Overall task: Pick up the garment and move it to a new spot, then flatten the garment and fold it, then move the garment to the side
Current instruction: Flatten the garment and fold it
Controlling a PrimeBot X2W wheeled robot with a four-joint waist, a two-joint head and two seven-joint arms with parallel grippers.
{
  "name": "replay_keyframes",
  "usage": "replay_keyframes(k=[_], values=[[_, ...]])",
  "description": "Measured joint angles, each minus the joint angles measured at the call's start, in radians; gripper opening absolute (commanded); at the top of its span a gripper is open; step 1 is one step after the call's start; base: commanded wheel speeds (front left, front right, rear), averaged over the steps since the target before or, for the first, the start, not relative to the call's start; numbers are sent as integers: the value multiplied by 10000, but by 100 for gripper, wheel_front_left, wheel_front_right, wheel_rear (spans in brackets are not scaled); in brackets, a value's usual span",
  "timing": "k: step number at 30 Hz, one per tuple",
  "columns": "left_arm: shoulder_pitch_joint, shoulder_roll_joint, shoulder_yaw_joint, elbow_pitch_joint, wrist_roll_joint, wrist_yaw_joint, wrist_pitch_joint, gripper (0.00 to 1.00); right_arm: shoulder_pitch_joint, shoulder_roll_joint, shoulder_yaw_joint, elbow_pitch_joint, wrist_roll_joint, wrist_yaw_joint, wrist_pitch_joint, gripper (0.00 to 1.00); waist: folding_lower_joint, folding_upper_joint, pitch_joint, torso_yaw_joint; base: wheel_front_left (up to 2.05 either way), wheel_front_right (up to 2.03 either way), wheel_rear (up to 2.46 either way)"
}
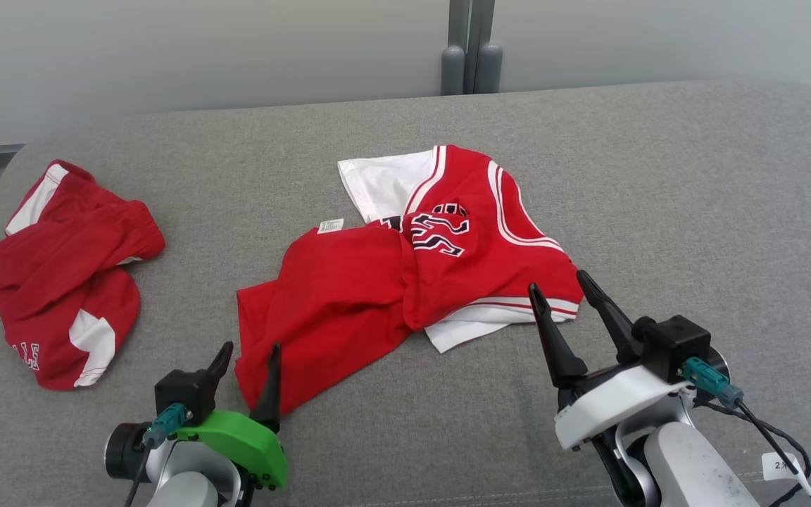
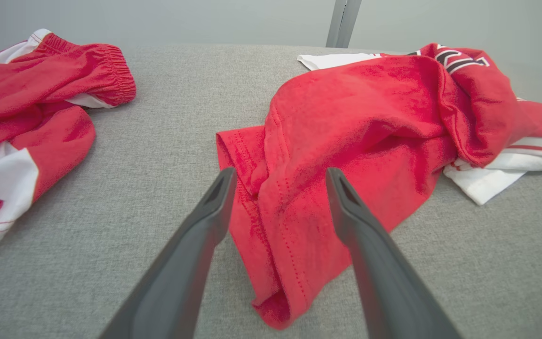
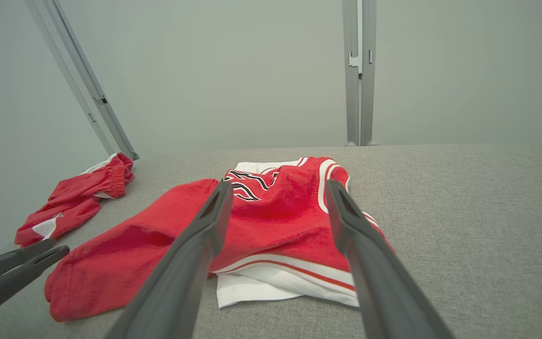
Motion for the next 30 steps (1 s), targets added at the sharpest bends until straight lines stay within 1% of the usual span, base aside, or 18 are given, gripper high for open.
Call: replay_keyframes(k=[3,8,17,22,30], values=[[230,15,430,-886,305,173,-13,100,-5,2,-171,107,-36,0,-2,100,0,0,4,38,0,0,0],[632,0,989,-1772,715,345,-13,100,-6,2,-426,228,-107,0,-2,100,0,0,-35,88,0,0,0],[1333,-140,2309,-3139,1465,610,-15,100,17,0,-1147,573,-238,0,52,100,0,0,-88,112,0,0,0],[1643,-328,2834,-3427,1743,548,-29,100,124,-4,-1659,926,-399,0,190,100,0,0,-86,206,0,0,0],[1766,-629,3198,-3499,2130,336,-29,100,17,2,-1856,1486,-481,0,337,100,0,0,-58,381,0,0,0]])
